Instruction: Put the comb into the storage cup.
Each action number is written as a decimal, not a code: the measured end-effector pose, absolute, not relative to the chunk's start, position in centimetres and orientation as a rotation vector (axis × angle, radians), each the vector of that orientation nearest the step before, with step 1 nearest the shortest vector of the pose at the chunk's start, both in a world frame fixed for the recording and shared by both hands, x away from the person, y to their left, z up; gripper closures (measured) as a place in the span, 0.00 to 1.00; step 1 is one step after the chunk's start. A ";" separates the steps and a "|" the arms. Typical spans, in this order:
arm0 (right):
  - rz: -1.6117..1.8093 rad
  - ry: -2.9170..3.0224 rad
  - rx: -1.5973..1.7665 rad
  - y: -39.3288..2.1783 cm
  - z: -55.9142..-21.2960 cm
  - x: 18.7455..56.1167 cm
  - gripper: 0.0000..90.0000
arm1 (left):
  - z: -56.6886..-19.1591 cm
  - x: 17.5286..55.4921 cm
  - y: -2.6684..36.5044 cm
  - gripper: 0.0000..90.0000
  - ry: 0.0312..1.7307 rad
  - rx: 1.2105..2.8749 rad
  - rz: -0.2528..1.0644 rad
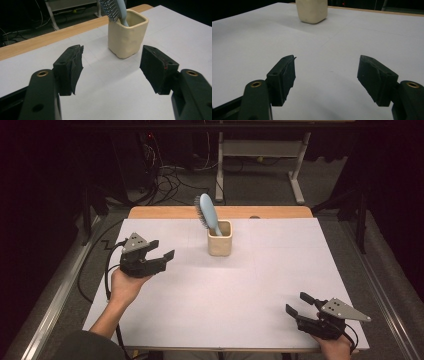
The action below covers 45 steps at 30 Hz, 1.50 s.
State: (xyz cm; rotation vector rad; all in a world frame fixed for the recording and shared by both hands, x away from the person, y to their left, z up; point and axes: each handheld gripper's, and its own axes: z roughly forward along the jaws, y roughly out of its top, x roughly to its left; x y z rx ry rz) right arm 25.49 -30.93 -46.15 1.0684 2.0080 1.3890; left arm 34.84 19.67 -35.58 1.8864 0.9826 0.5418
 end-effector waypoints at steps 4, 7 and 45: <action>1.391 2.006 1.068 -30.9 -46.2 25.5 0.35 | -35.6 34.5 19.6 0.39 0.976 1.890 0.549; 1.392 2.005 1.069 -30.9 -46.1 25.5 0.35 | -35.6 34.3 19.7 0.39 0.971 1.895 0.554; 1.393 1.996 1.070 -31.0 -46.1 25.5 0.35 | -36.6 32.2 22.4 0.38 1.015 1.849 0.540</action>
